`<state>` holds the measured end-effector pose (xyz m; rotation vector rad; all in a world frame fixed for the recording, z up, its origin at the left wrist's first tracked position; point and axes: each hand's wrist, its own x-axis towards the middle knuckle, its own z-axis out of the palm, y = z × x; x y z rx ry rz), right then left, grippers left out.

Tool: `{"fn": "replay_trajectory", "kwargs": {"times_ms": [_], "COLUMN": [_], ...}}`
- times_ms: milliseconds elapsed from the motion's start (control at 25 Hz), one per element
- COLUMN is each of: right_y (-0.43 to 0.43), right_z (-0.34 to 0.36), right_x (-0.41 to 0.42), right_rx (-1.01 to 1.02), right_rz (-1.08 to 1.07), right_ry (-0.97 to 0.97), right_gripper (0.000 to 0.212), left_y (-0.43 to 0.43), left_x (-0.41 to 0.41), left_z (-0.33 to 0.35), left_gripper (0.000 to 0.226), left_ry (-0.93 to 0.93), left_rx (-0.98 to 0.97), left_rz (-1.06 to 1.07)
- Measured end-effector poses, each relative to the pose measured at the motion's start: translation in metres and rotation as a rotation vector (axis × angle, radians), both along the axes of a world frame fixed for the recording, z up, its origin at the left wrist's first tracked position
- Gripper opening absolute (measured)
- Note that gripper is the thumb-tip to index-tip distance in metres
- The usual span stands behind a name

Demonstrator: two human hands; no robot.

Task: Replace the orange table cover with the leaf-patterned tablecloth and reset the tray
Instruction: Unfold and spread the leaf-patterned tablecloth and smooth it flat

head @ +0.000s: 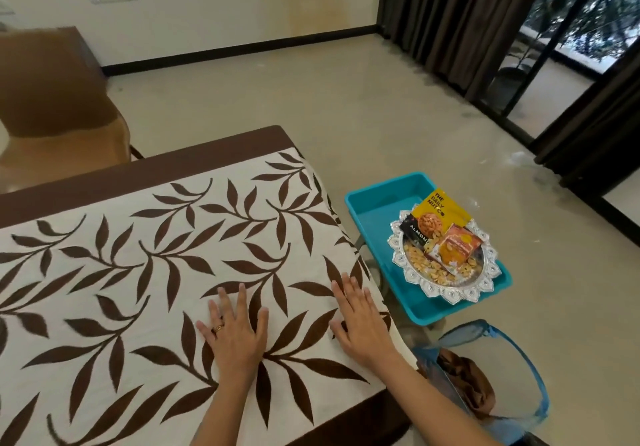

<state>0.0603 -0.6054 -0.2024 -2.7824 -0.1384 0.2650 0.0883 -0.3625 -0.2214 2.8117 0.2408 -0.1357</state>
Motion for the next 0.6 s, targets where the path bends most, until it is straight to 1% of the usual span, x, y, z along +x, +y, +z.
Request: {"fn": "replay_trajectory", "kwargs": {"times_ms": [200,480,600], "right_y": [-0.012,-0.056,-0.063], "right_z": [-0.013,-0.023,-0.015], "right_x": [0.028,0.026,0.048], "right_rx": [-0.087,-0.066,-0.072], "right_rz": [0.035,-0.013,-0.008], "right_ry": [0.028,0.011,-0.011], "right_gripper": [0.067,0.066,0.069], "left_y": [-0.01,-0.061,-0.066], "left_x": [0.01,0.017,0.027], "left_z": [-0.007,-0.012,-0.002], "left_gripper": [0.08,0.081,0.079], "left_ry": [0.026,0.015,-0.001], "left_rx": [0.032,0.047,0.016], "left_rz": [0.058,0.06,0.099]}}
